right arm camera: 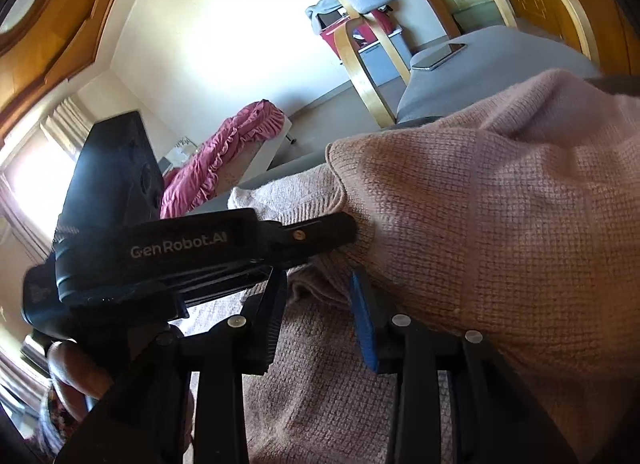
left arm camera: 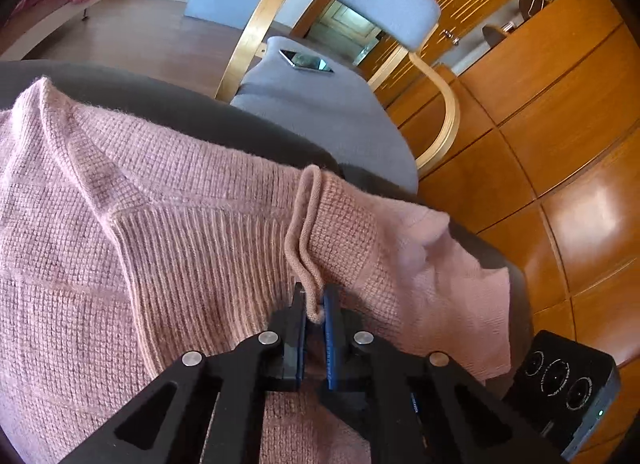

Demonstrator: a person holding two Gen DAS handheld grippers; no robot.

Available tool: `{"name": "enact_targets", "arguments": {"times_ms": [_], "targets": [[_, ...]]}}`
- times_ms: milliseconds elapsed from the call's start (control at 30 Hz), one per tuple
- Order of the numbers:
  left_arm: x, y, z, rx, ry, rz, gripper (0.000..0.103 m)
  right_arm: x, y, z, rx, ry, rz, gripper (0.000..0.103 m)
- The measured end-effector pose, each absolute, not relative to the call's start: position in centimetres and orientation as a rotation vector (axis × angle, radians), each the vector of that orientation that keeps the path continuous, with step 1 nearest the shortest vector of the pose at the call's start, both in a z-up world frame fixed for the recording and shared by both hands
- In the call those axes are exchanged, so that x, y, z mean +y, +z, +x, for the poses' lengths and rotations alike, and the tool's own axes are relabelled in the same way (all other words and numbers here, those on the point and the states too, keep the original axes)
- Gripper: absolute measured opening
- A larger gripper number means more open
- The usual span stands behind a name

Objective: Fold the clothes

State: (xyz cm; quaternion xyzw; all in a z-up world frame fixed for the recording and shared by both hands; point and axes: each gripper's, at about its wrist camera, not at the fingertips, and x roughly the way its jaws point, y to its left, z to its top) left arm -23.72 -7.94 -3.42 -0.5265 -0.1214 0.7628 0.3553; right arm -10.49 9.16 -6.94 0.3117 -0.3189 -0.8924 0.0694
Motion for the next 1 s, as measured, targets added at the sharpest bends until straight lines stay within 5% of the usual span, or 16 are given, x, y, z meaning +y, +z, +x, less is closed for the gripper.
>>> {"name": "enact_targets", "arguments": {"times_ms": [367,700,767,833,1000], "targets": [[-12.7,-0.6,-25.6,-0.518,2.021,-1.209,0.005,8.2,-4.5,-9.1,-0.787,-2.774,0.855,0.036],[-15.0,-4.1,-25.6,-0.626,1.999,-1.14,0.005,9.8,-4.1,-4.9,-0.744,-2.792,1.041,0.036],[-15.7,-4.8,-25.4,-0.682,1.977,-1.096,0.005,11.3,-5.3,-3.0,-0.8,-2.83,1.077,0.032],[-16.3,-5.5,-25.2,-0.729,1.965,-1.064,0.005,13.2,-6.6,-1.6,-0.883,-2.85,1.103,0.015],[-17.9,-5.6,-25.5,-0.787,1.955,-0.998,0.005,17.0,-7.5,0.6,-1.128,-2.86,1.028,0.015]]}}
